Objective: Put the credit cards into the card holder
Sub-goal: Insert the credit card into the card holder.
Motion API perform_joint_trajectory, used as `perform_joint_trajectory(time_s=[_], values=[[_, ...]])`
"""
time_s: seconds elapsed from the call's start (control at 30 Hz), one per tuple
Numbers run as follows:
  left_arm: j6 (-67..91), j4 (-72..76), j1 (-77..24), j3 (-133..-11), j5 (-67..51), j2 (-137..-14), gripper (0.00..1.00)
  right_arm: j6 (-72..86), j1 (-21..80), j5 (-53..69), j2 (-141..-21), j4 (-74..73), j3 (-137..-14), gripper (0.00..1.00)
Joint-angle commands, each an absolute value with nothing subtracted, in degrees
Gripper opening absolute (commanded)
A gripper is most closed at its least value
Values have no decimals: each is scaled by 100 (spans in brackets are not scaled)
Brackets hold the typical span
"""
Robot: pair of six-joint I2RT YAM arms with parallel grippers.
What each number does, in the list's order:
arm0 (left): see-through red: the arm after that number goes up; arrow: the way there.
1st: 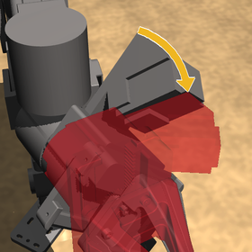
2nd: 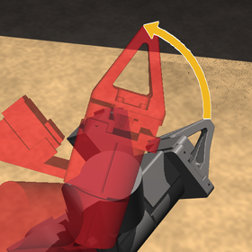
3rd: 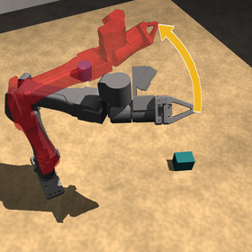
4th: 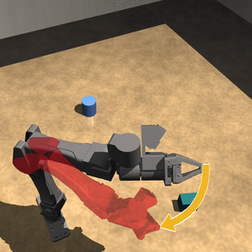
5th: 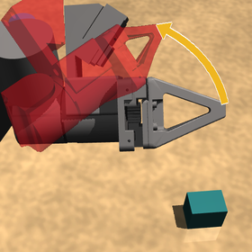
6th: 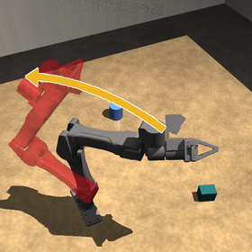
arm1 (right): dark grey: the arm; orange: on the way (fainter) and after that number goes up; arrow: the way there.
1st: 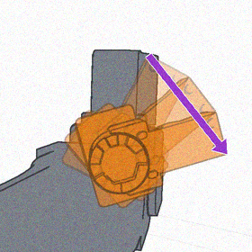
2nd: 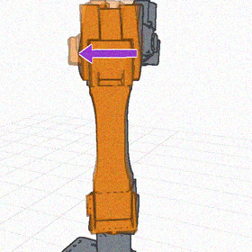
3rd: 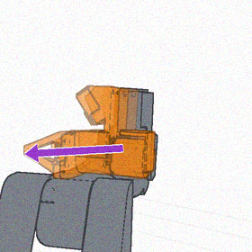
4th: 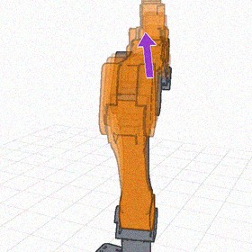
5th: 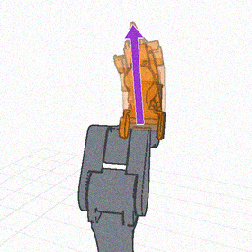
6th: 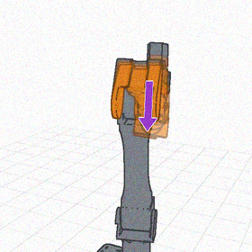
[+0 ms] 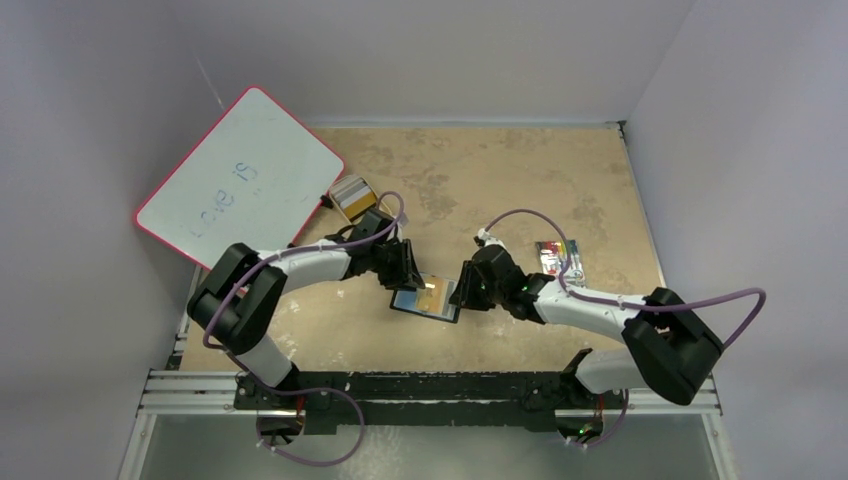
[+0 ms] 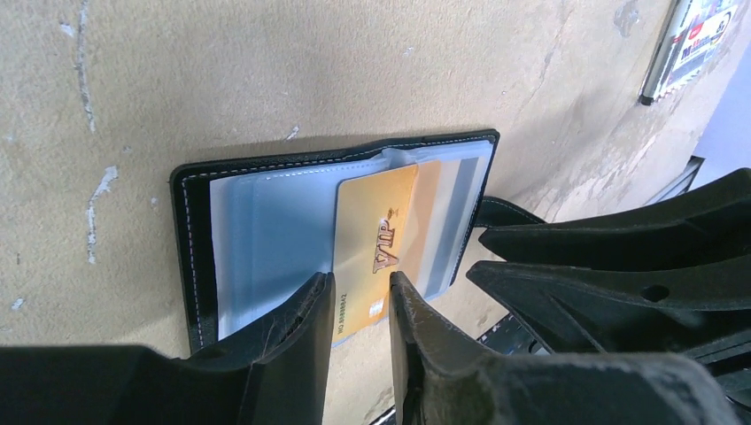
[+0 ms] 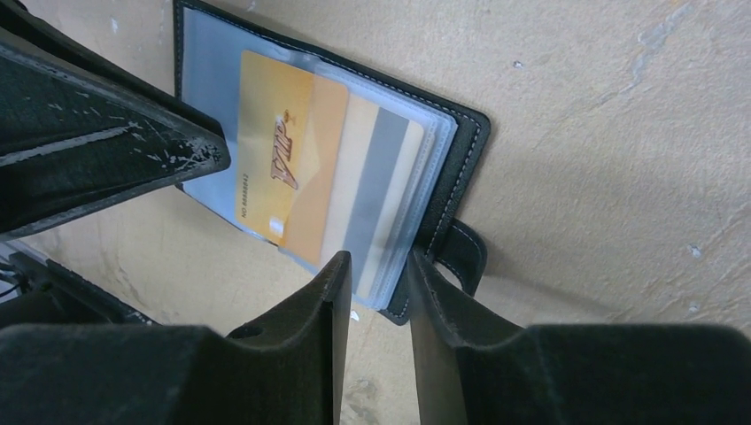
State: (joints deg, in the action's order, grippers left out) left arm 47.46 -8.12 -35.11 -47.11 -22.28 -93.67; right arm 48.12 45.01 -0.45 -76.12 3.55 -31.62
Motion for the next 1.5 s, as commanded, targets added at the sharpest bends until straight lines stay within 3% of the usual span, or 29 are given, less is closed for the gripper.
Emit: perform_joint_trajectory(time_s=[0.0,0.13,0.47,1.2,1.47], values=[[4807,-599,-3611,-4806,-2114,-9270,29,4933,4534,-119,-7632,255,-3124,35],[4745,-703,-3654,-4807,-1946,-9278,31,4944,4530,-141,-7654,319,-3106,40],[4868,-252,-3717,-4648,-2100,-9370,33,4904,4534,-58,-7893,573,-3068,40],[5083,360,-4303,-4874,-2084,-9563,25,4582,4535,46,-8116,786,-3208,38],[4763,-764,-4301,-5138,-853,-9005,29,4569,4532,-20,-7707,697,-3167,35]])
